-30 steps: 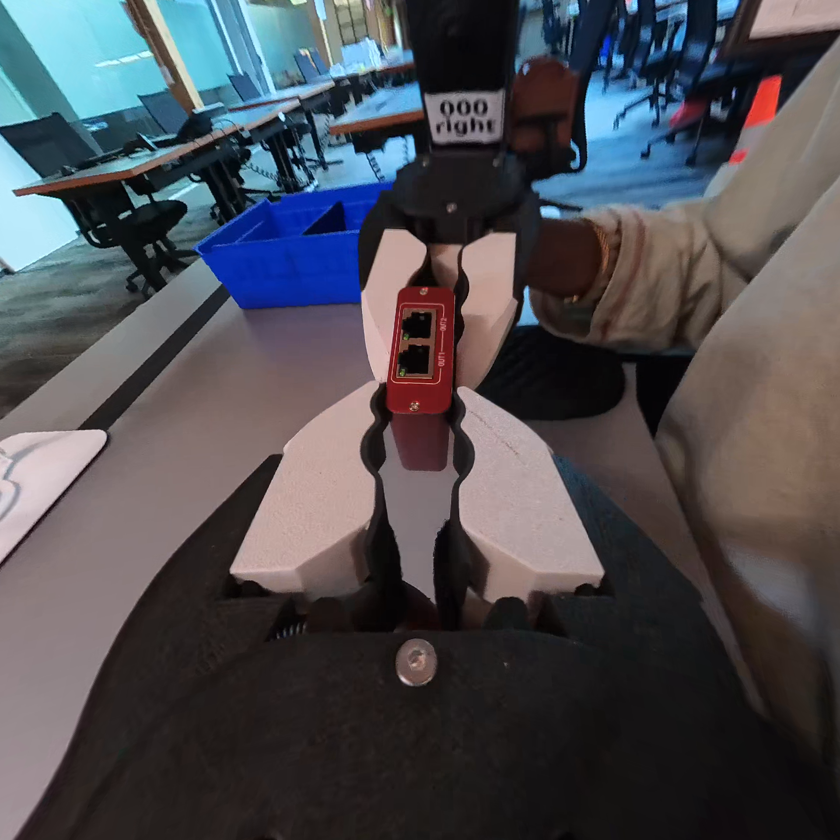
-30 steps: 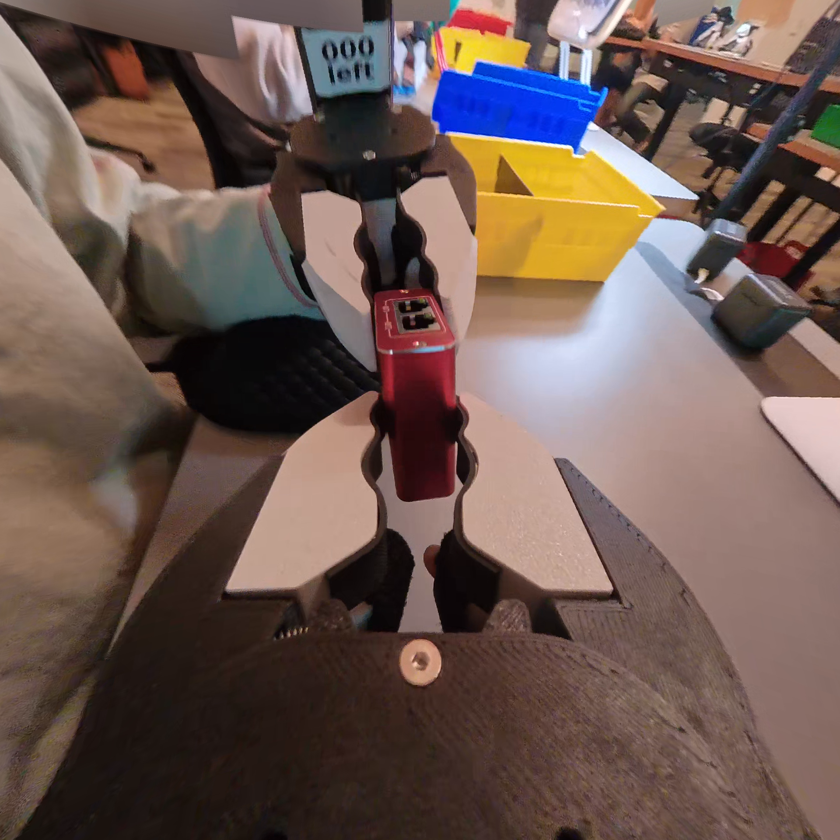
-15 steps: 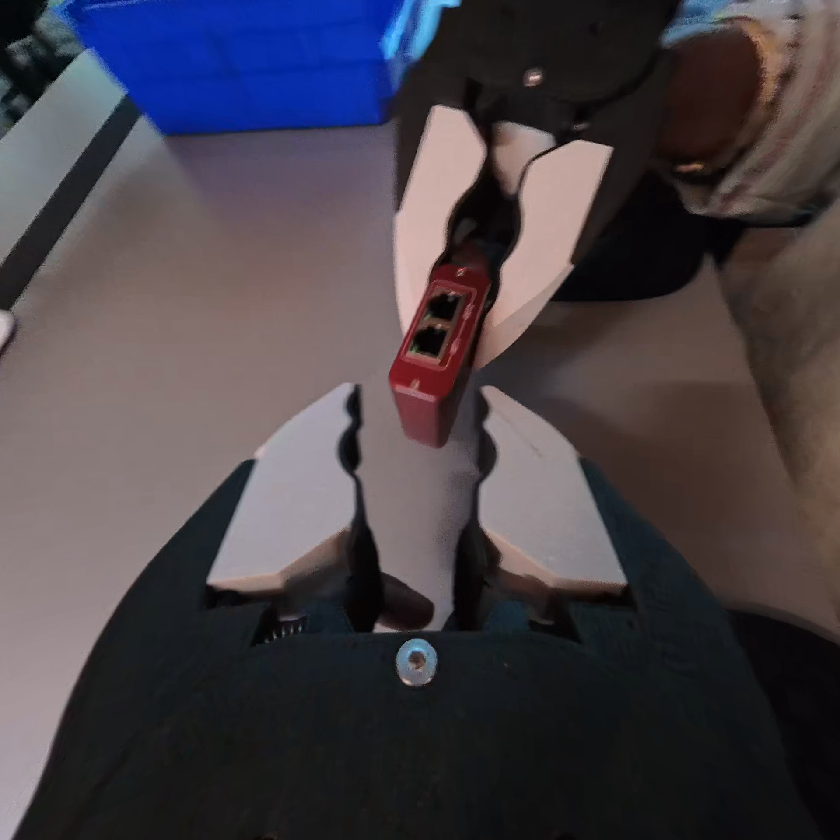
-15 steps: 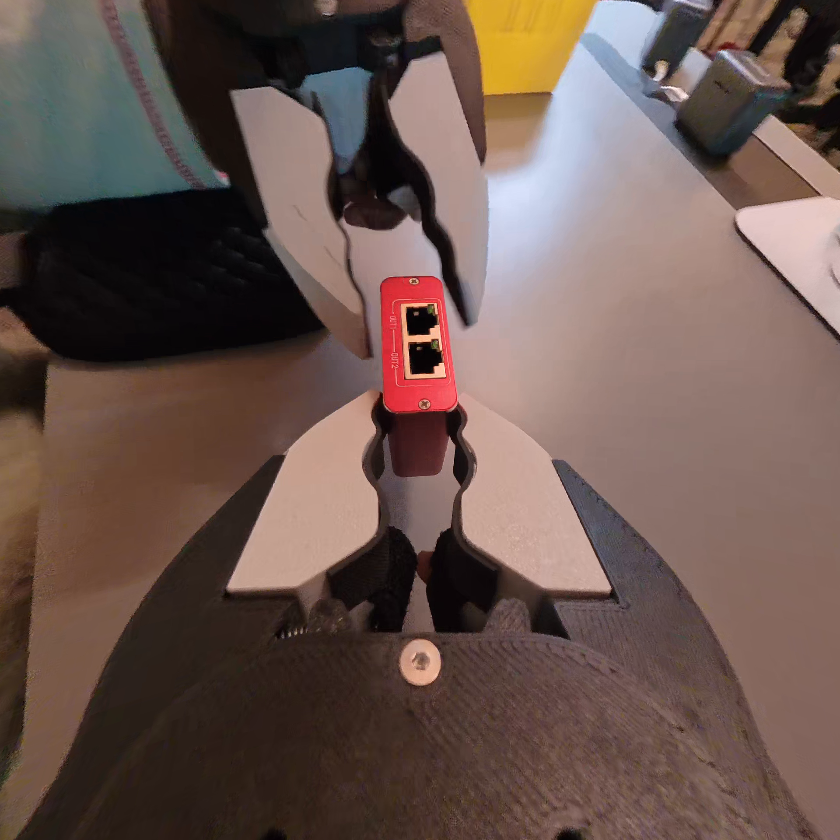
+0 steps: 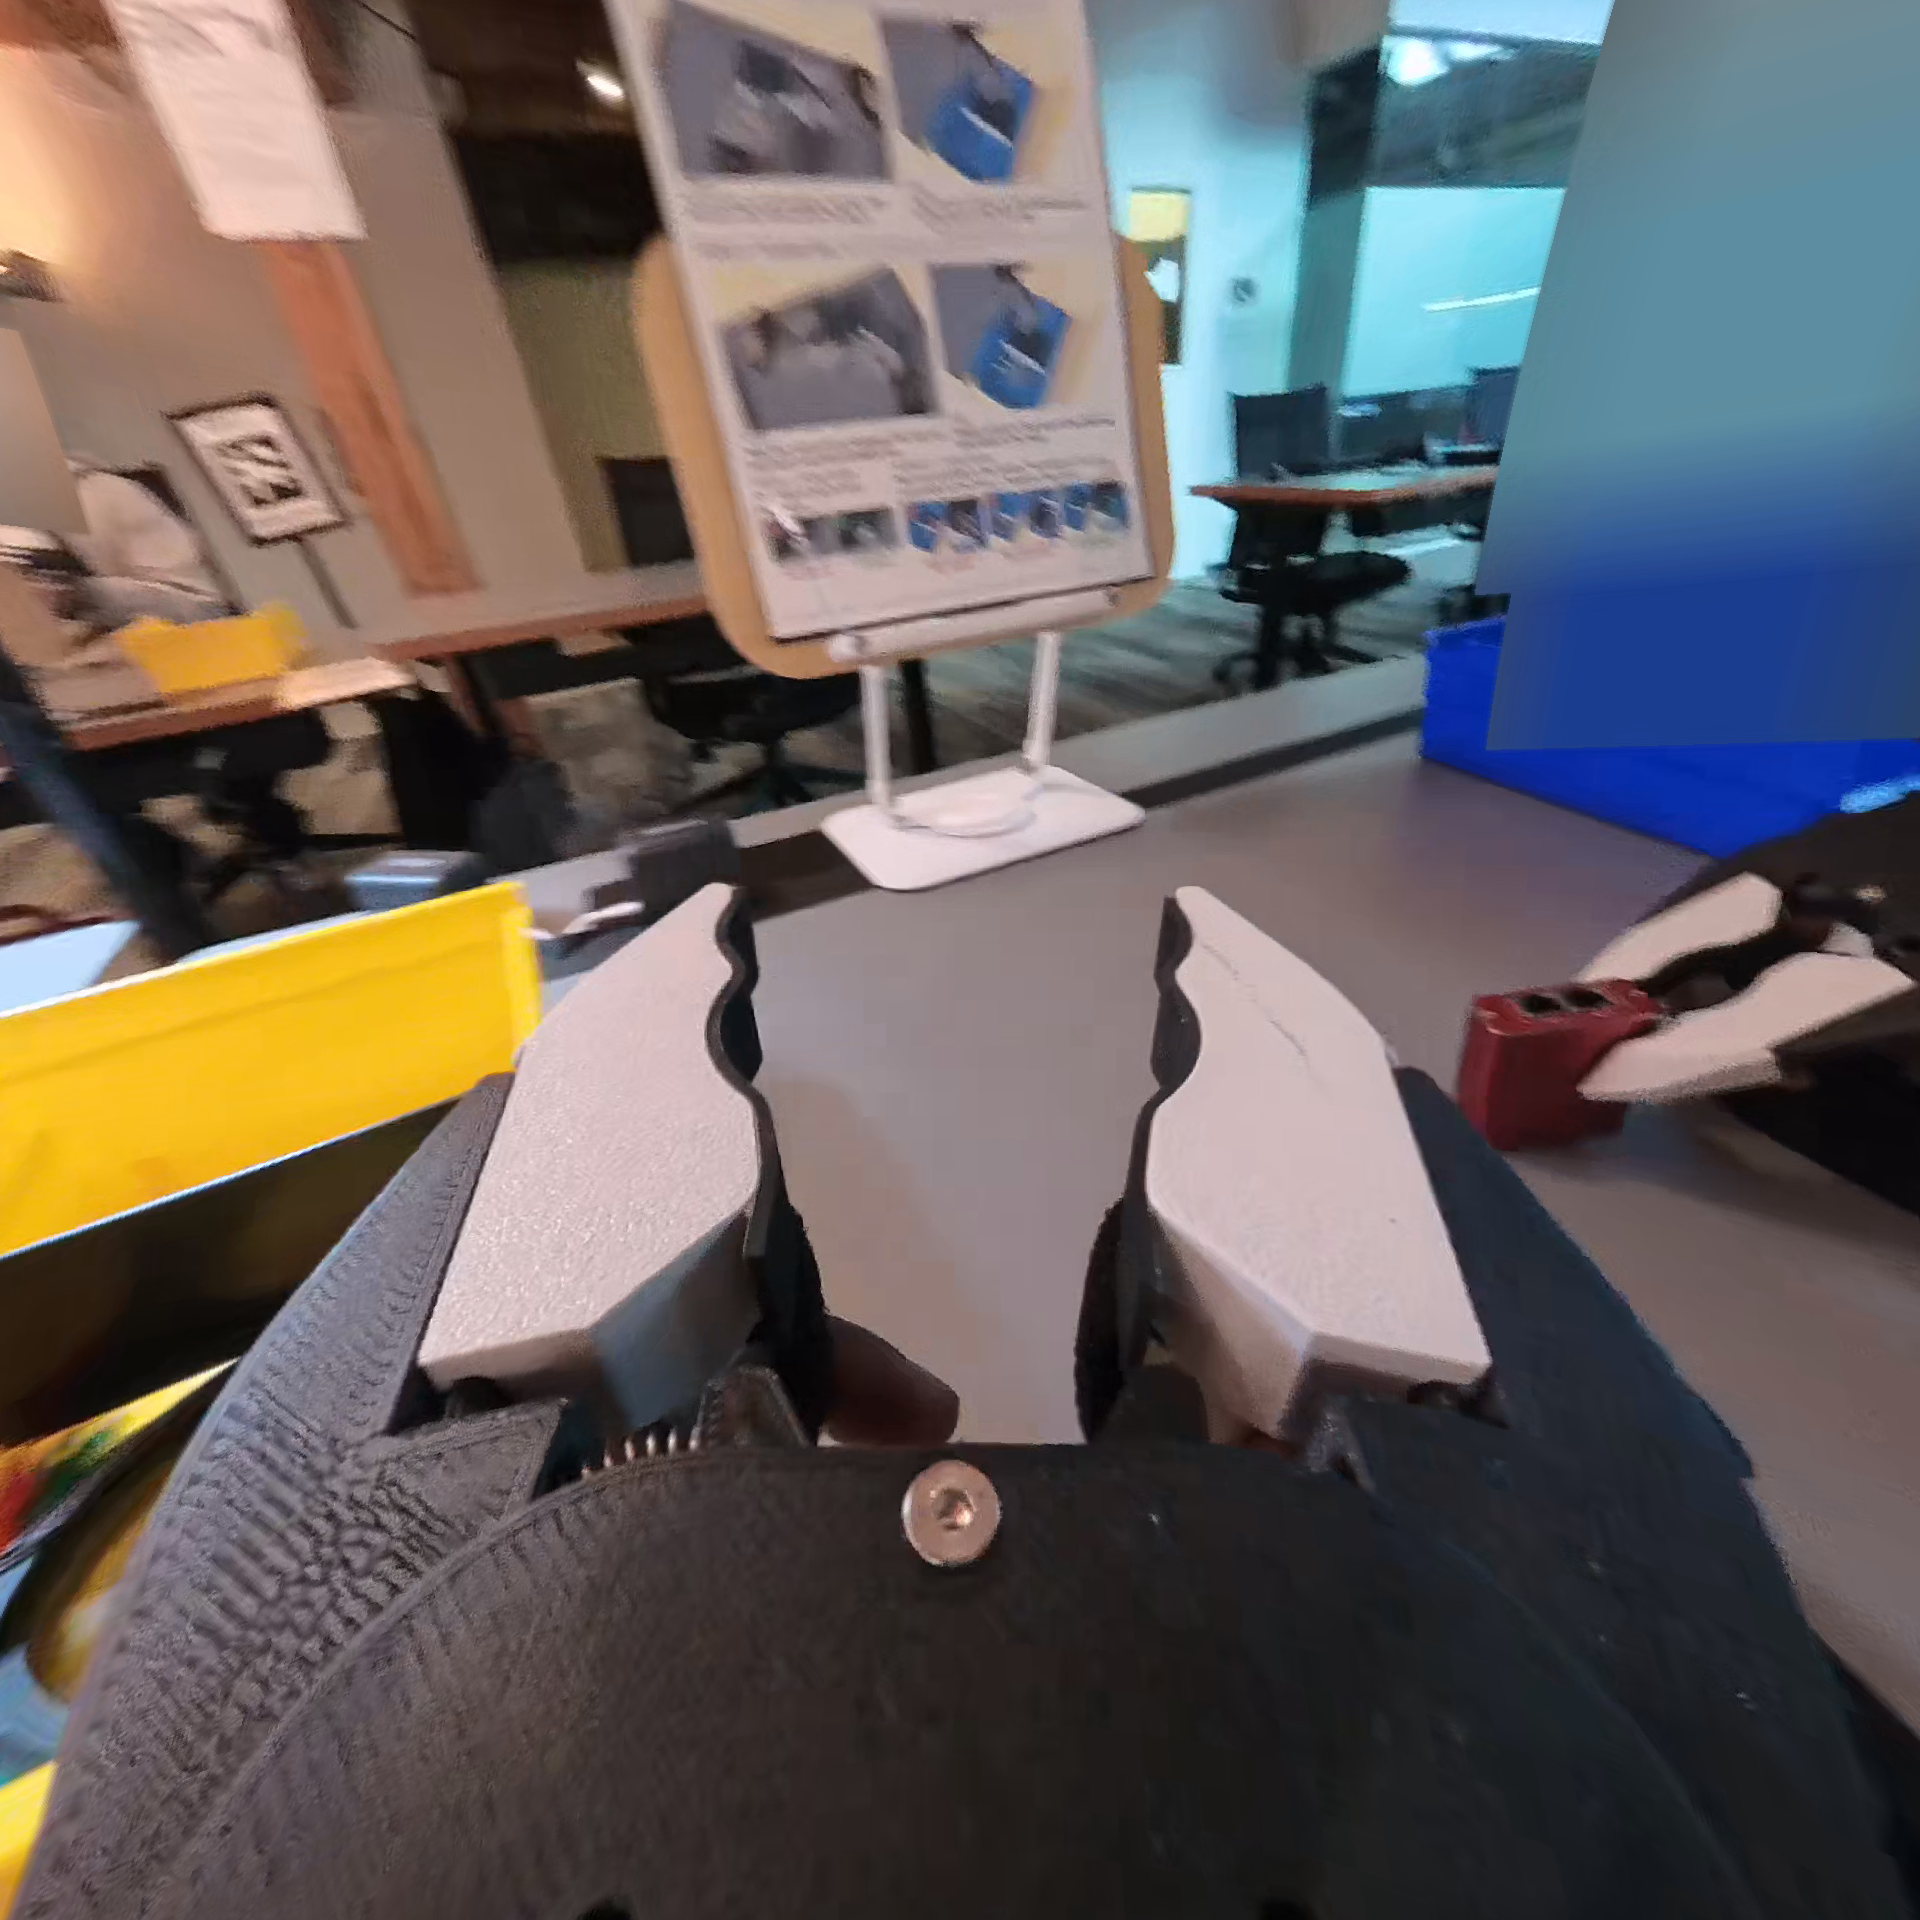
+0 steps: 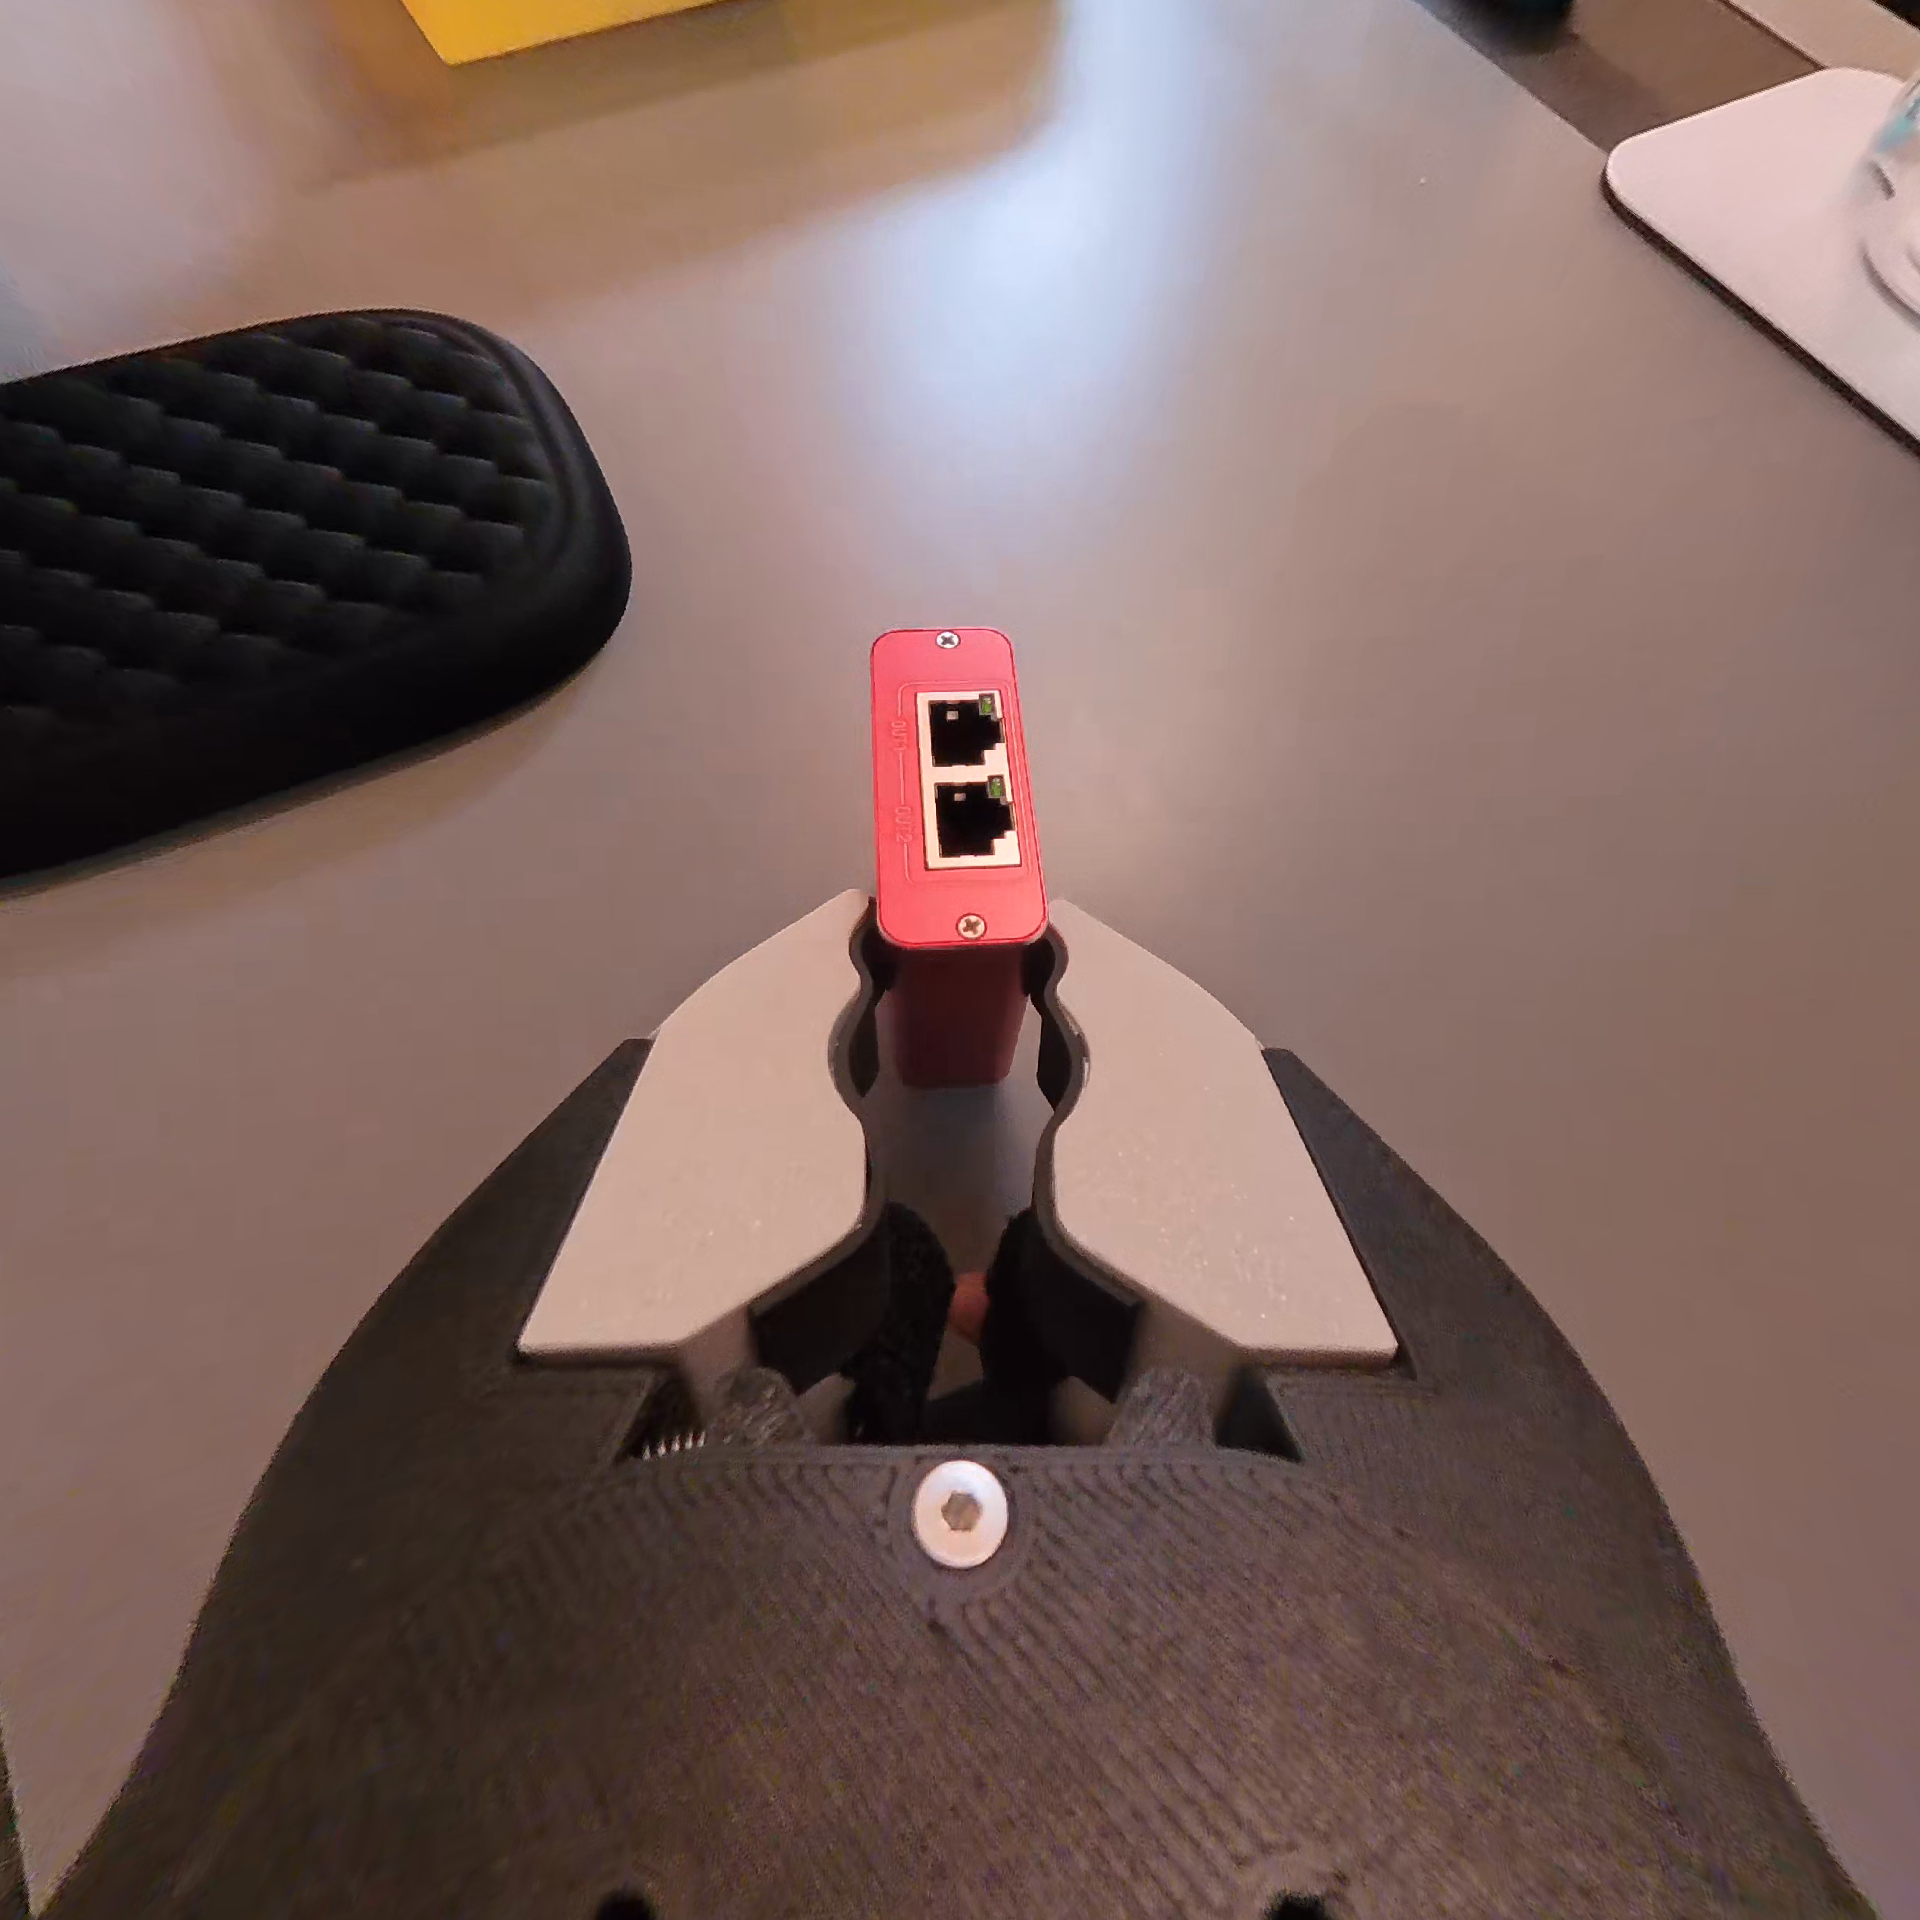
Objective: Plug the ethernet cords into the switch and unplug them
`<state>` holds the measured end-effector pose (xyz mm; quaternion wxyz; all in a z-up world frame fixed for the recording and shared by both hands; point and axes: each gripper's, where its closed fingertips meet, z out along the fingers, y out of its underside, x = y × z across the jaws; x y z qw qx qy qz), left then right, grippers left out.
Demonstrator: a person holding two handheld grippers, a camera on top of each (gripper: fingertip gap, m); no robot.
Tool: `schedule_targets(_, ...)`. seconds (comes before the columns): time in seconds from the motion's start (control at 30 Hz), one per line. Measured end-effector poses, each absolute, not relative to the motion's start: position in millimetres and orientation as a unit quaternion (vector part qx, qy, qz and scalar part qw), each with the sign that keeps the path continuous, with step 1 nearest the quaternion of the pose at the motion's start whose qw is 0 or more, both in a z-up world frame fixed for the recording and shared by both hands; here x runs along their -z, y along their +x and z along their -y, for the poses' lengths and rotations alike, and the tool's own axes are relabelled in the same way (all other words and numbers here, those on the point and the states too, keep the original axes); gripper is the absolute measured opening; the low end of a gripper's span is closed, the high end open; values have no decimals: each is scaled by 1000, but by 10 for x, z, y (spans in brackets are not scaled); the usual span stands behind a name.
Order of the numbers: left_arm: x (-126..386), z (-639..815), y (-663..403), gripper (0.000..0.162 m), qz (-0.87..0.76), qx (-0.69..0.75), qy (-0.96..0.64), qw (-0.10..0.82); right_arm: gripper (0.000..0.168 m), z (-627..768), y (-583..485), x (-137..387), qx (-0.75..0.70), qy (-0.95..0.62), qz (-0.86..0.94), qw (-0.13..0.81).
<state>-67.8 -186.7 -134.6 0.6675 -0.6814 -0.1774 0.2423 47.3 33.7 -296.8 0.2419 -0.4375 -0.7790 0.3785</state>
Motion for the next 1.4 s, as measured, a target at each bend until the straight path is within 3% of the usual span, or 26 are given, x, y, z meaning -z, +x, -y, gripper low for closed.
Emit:
schedule_targets(0.23, 1410, 2791, -1041, 71, 272, -354, -695, 563, 28, -340, 490, 3020, -361, -441, 787, 237)
schedule_targets(0.3, 1532, 2932, -1151, 69, 283, -355, -719, 526, 46, -332, 497, 2983, -372, -440, 783, 233)
schedule_targets(0.43, 1886, 3079, -1421, 69, 265, -297, -803, 443, 67, -345, 554, 2783, -428, -434, 759, 228)
schedule_targets(0.67, 2416, 2991, -1917, 51, 194, -151, -915, 321, 66, -554, 651, 2520, -502, -446, 701, 240)
schedule_targets(0.9, 3024, 3059, -2013, 37, 138, -36, -982, 124, 61, -650, 692, 2443, -484, -447, 701, 273)
schedule_targets(1.03, 3069, 3040, -1888, 8, 109, 0, -988, 108, 60, -688, 680, 2429, -479, -449, 699, 283)
schedule_targets(1.17, 2805, 3044, -1920, 6, 97, -48, -983, 150, 59, -731, 663, 2417, -476, -452, 696, 291)
schedule_targets(1.4, 1882, 3021, -2051, 6, 121, -189, -920, 320, 55, -729, 627, 2333, -486, -446, 687, 304)
